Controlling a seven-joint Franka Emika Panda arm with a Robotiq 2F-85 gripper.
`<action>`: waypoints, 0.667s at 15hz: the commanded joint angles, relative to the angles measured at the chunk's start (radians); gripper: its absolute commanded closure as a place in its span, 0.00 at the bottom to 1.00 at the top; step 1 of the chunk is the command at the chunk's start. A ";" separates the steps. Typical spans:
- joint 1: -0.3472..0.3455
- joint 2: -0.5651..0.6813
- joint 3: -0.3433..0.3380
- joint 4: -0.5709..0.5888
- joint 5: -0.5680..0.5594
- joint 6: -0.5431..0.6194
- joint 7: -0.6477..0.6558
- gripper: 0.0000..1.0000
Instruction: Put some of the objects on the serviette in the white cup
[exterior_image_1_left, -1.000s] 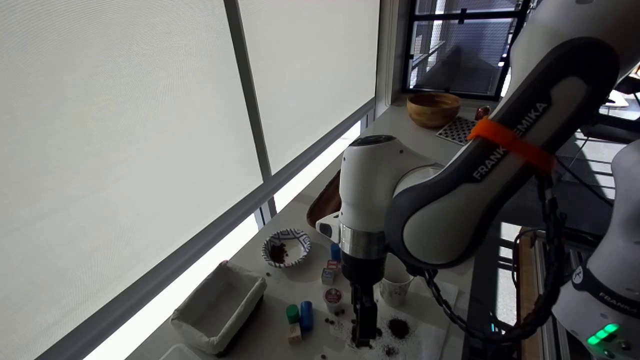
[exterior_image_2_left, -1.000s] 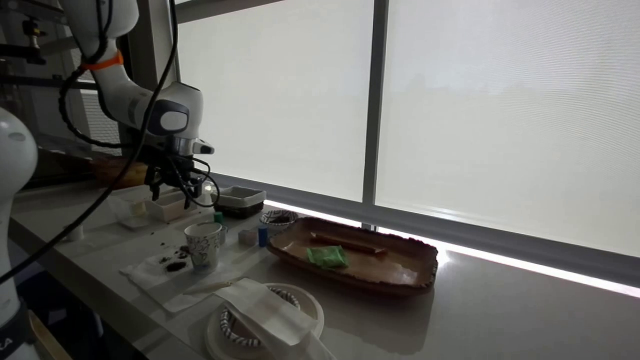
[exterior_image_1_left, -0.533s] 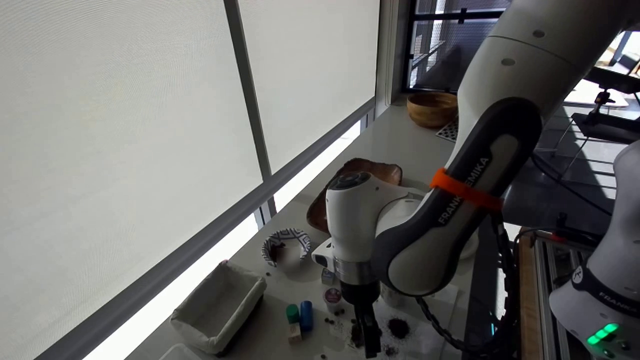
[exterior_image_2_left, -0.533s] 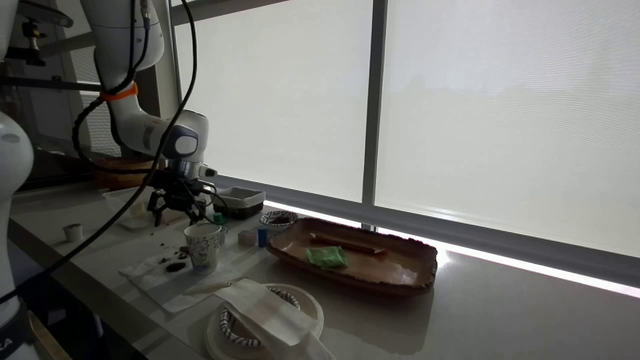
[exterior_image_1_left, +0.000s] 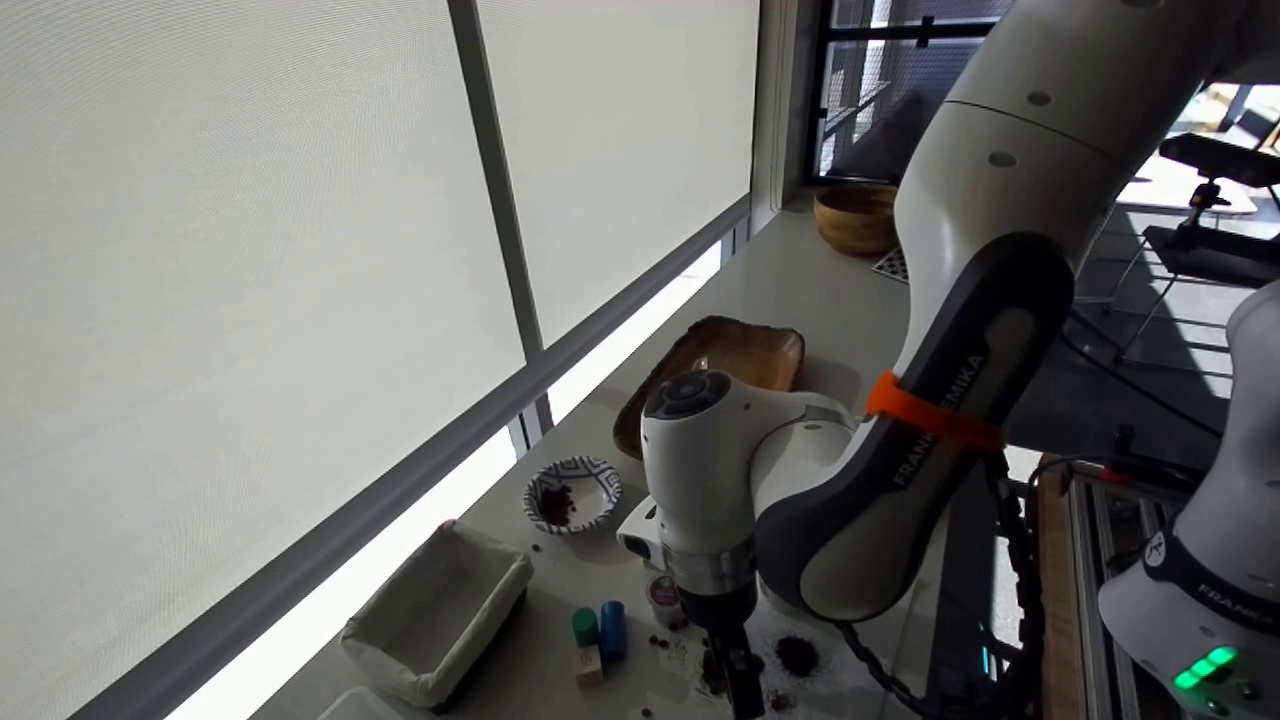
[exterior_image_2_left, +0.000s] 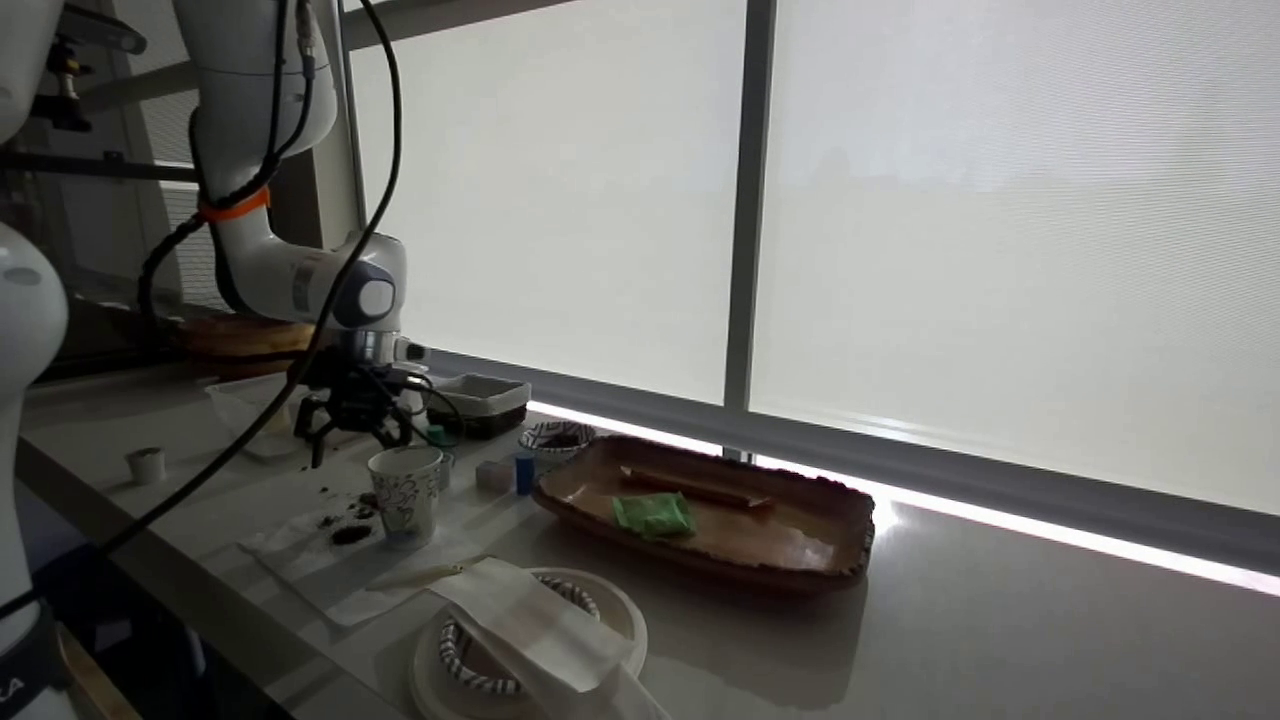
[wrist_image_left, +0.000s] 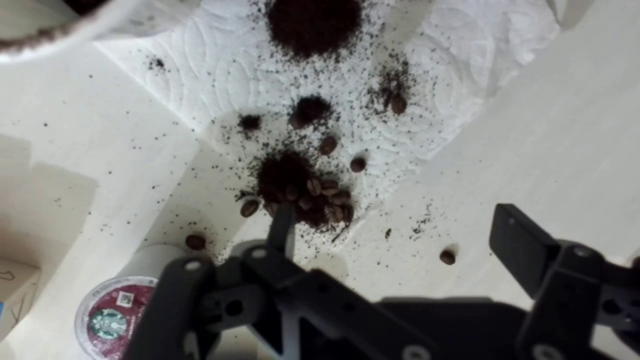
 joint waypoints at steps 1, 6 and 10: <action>0.036 0.007 -0.021 -0.007 -0.108 0.026 0.107 0.00; 0.054 0.029 -0.031 -0.001 -0.186 0.041 0.176 0.00; 0.029 0.026 -0.009 -0.003 -0.157 0.061 0.152 0.00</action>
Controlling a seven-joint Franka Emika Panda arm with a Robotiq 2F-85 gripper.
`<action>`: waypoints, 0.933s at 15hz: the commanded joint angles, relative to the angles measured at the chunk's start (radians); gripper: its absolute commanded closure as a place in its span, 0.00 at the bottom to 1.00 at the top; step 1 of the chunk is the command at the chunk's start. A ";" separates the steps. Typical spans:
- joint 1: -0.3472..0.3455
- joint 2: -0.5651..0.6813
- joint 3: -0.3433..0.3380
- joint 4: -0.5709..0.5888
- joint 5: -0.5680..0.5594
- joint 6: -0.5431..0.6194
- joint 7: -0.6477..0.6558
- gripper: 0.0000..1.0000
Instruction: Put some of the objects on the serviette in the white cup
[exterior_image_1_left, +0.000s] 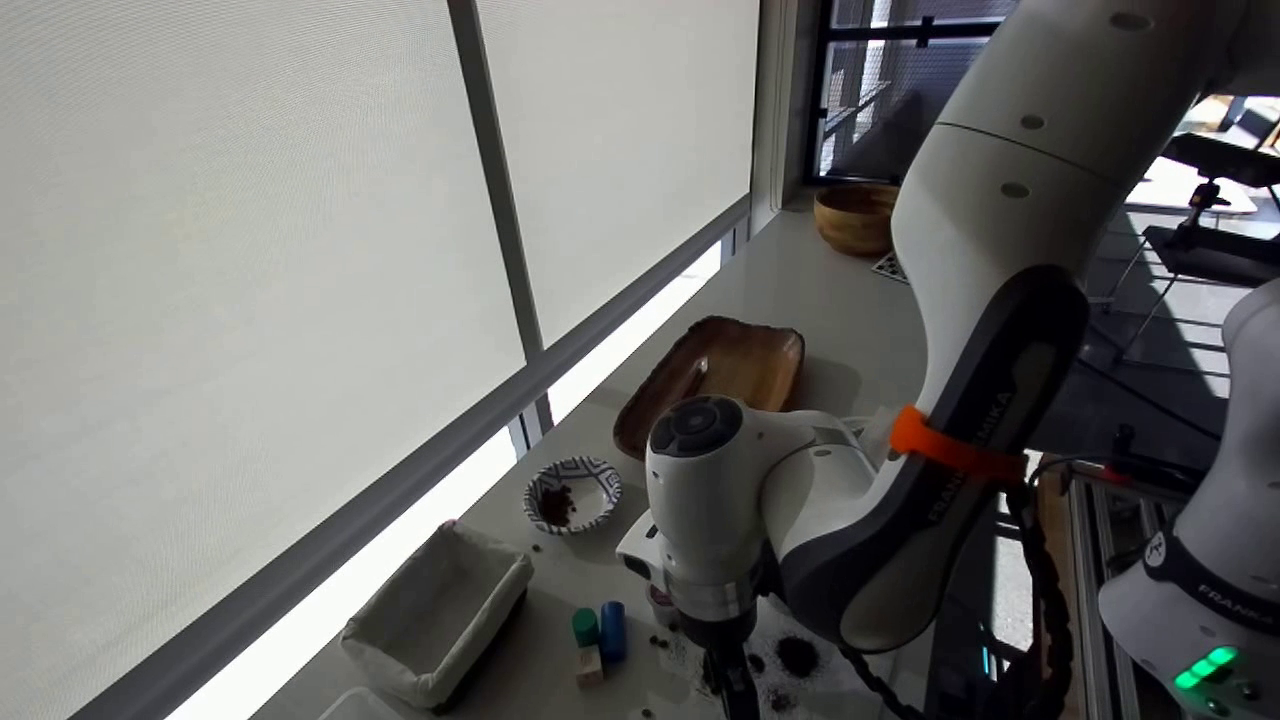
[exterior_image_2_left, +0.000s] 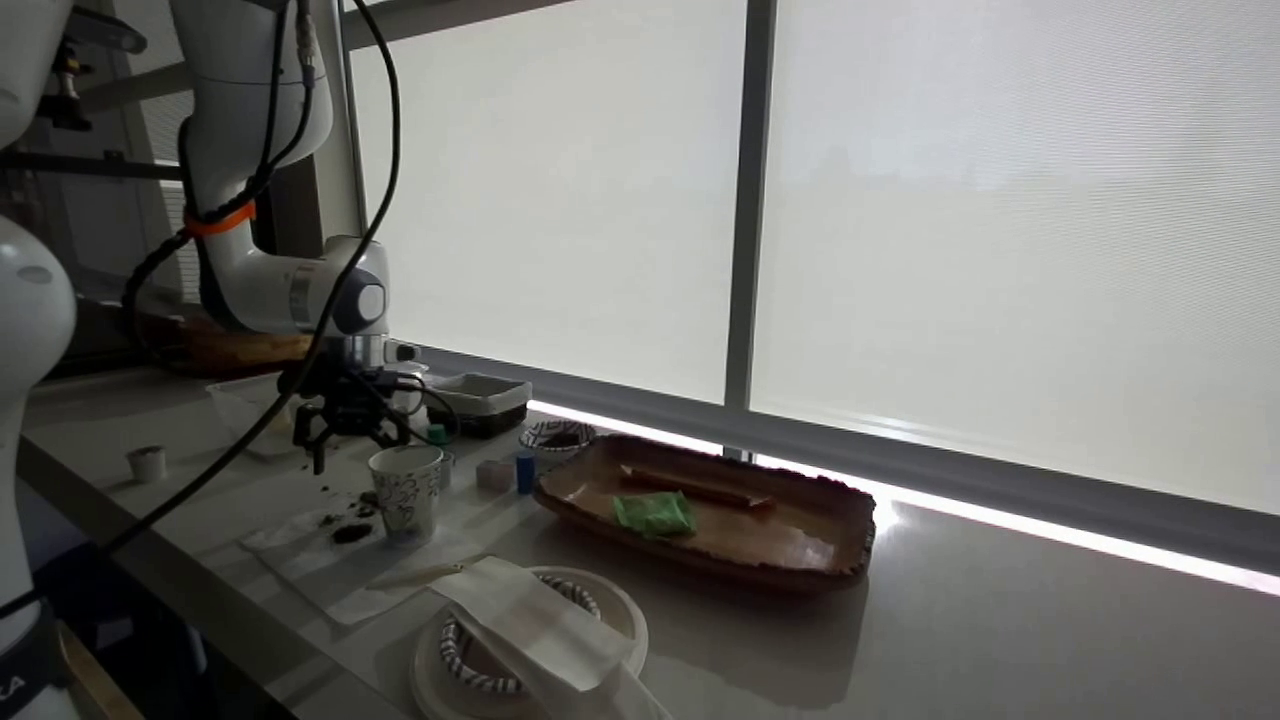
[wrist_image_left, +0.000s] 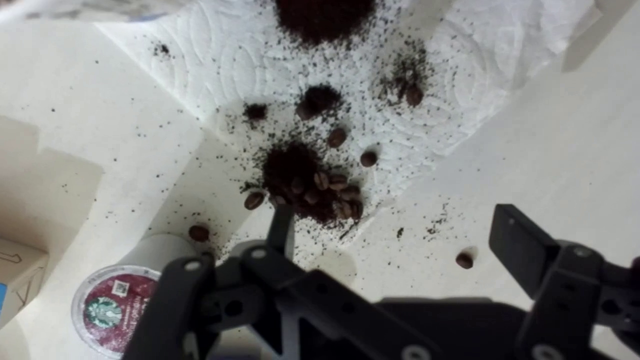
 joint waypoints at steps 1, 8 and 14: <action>-0.009 0.006 0.007 0.000 -0.004 0.006 0.003 0.00; 0.062 0.023 -0.059 0.009 -0.127 0.015 0.107 0.00; 0.106 0.041 -0.098 0.016 -0.191 0.023 0.208 0.00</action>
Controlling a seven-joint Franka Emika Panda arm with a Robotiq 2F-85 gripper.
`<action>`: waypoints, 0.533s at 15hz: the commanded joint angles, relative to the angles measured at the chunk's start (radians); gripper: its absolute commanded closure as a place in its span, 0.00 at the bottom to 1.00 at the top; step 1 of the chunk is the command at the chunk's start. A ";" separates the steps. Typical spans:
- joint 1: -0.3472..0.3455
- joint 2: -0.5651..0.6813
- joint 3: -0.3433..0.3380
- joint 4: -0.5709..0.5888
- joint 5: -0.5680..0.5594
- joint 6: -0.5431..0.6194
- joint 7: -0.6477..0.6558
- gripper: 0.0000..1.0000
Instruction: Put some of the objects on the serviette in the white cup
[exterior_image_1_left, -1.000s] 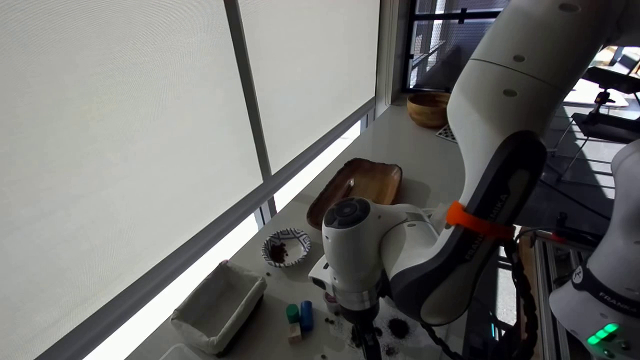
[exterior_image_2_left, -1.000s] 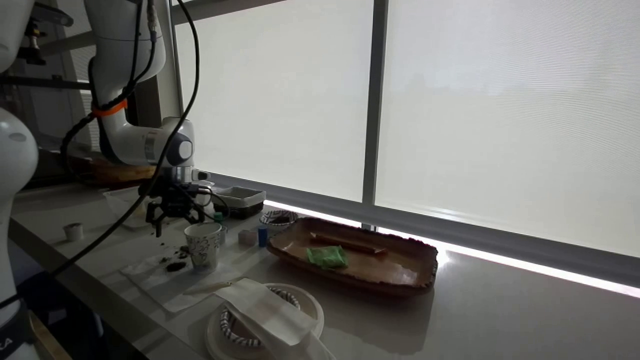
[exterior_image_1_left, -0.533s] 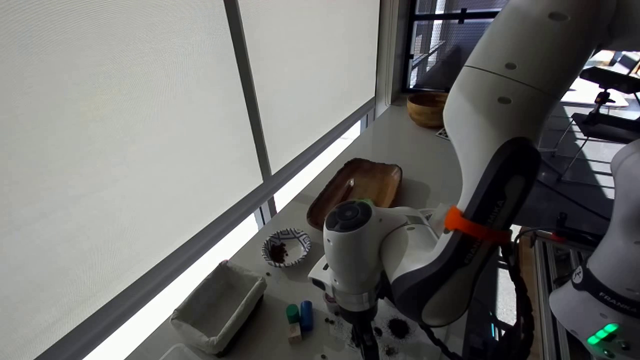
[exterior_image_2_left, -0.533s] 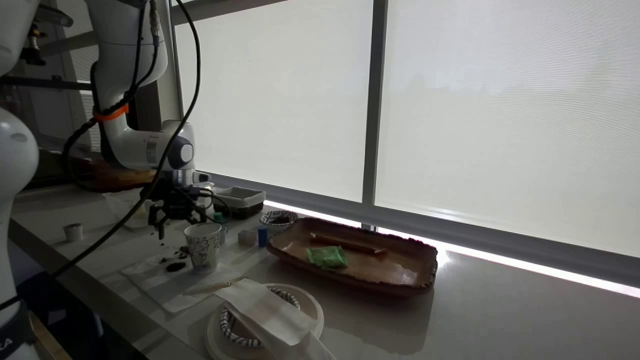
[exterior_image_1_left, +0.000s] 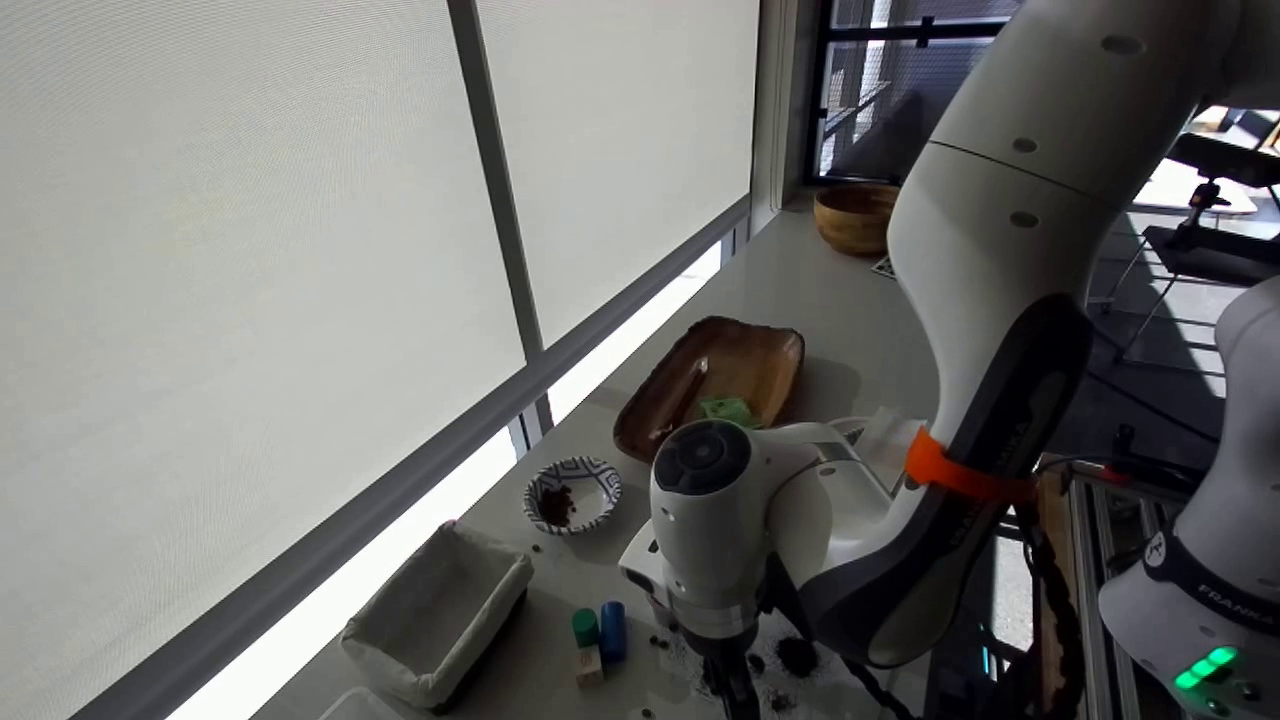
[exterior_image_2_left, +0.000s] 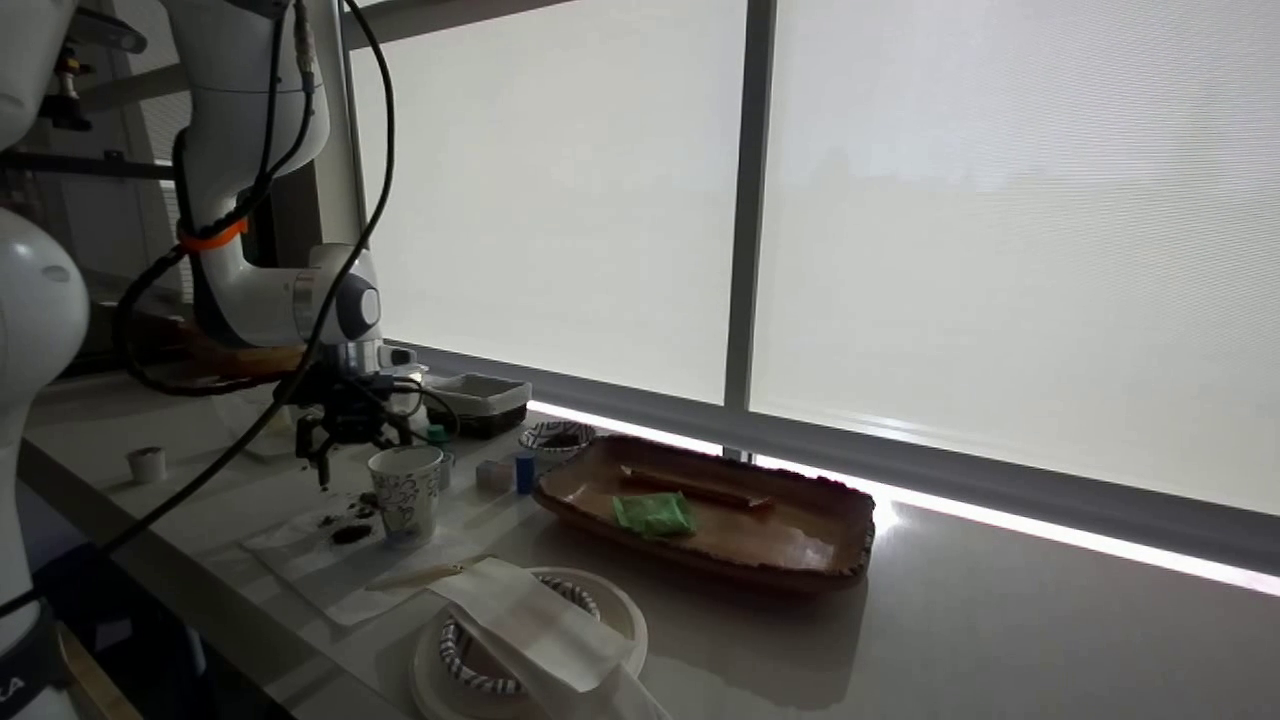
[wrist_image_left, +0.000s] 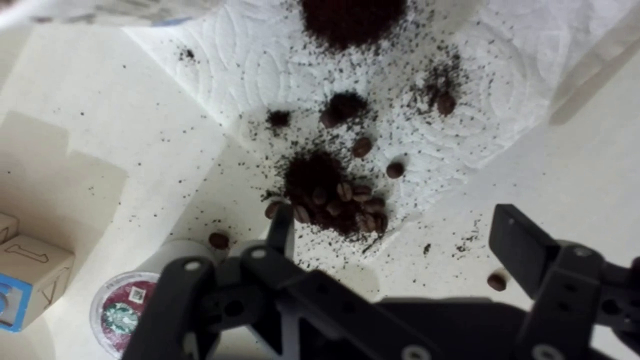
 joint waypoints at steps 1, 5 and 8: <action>0.042 0.025 -0.039 0.012 -0.055 0.016 0.091 0.00; 0.066 0.049 -0.072 0.023 -0.090 0.071 0.153 0.04; 0.092 0.058 -0.105 0.022 -0.110 0.109 0.201 0.23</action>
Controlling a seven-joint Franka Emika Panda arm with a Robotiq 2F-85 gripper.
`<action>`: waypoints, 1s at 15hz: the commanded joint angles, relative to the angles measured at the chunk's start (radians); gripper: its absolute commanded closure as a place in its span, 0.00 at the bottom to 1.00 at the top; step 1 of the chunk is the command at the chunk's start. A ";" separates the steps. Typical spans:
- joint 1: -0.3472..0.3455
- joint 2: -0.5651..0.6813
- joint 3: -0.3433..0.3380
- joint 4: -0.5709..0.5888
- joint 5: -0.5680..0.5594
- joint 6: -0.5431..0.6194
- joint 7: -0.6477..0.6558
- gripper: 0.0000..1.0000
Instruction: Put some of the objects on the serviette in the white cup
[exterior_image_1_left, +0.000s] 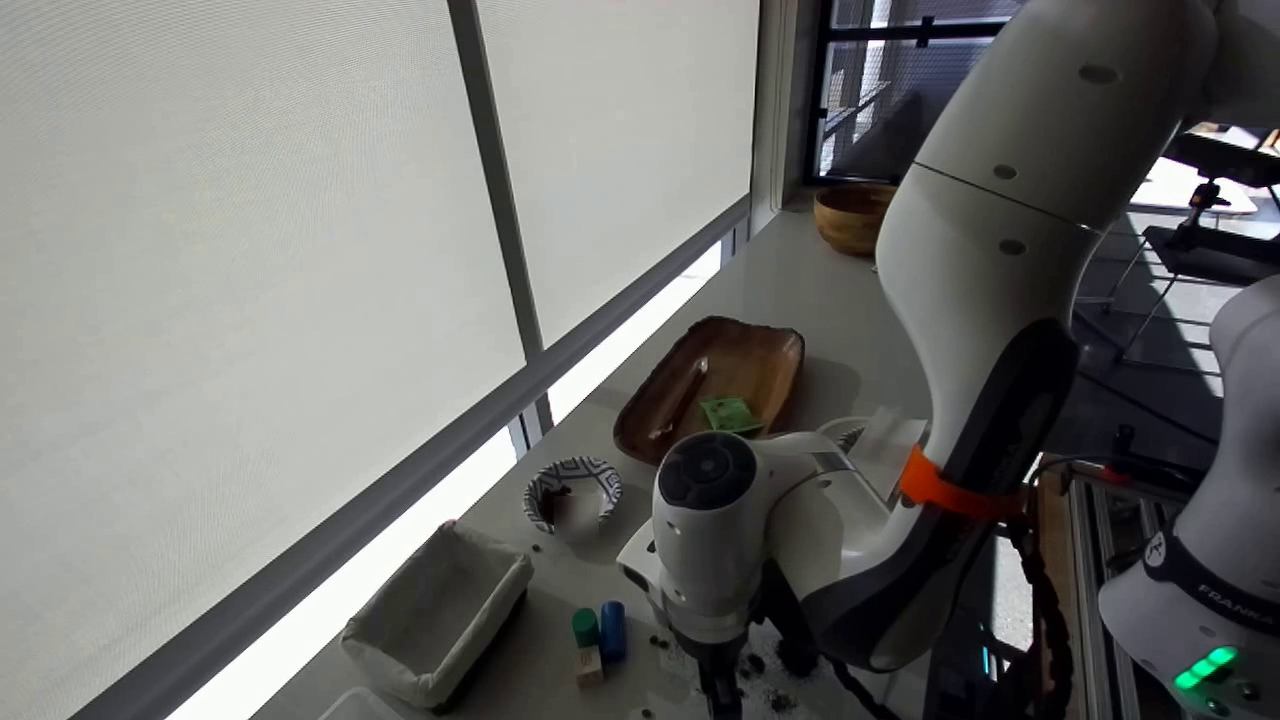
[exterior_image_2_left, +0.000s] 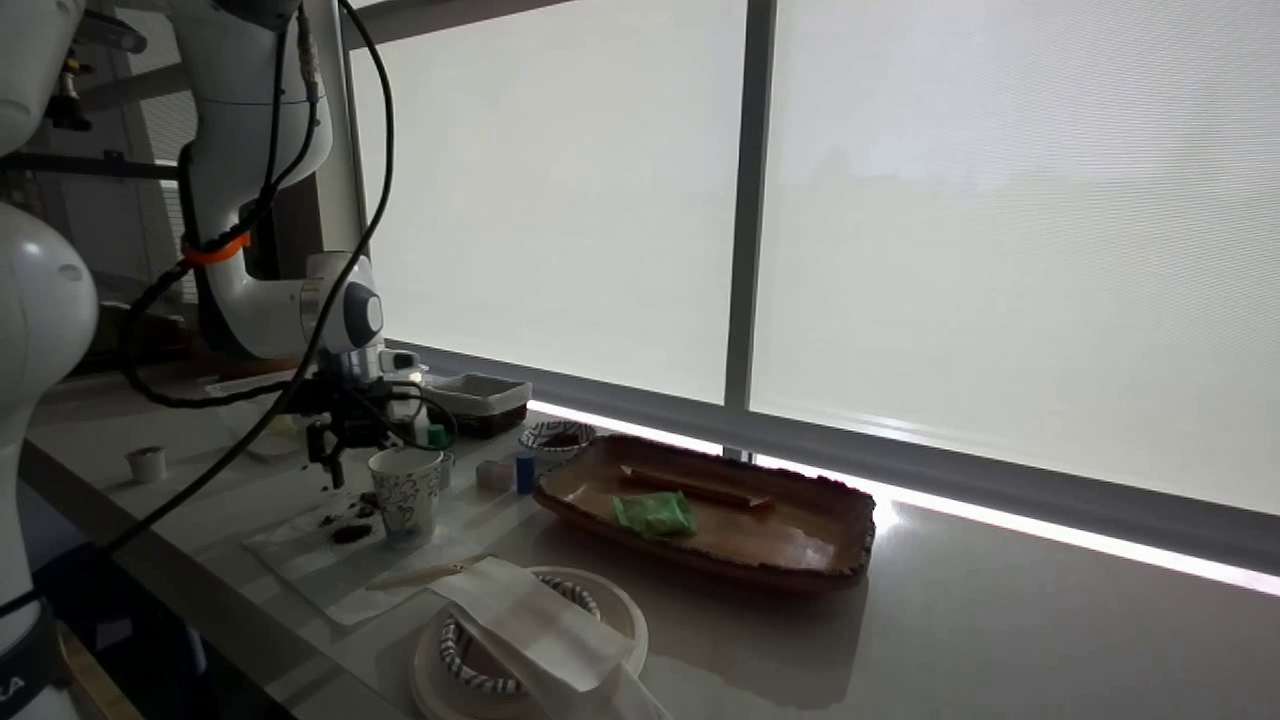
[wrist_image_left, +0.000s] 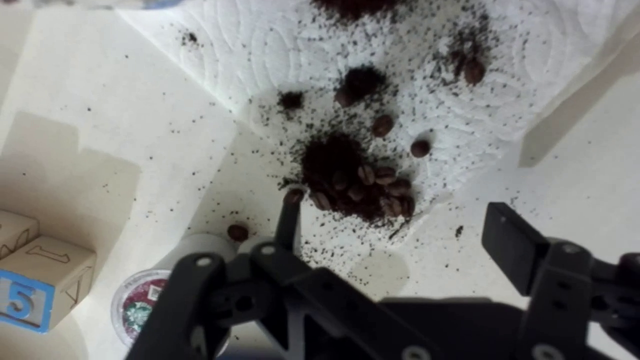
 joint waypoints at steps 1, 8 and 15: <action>0.042 0.028 -0.048 0.008 -0.041 0.047 0.077 0.32; 0.106 0.005 -0.106 -0.008 -0.054 0.027 0.206 0.54; 0.135 -0.004 -0.126 -0.016 -0.047 0.014 0.280 0.57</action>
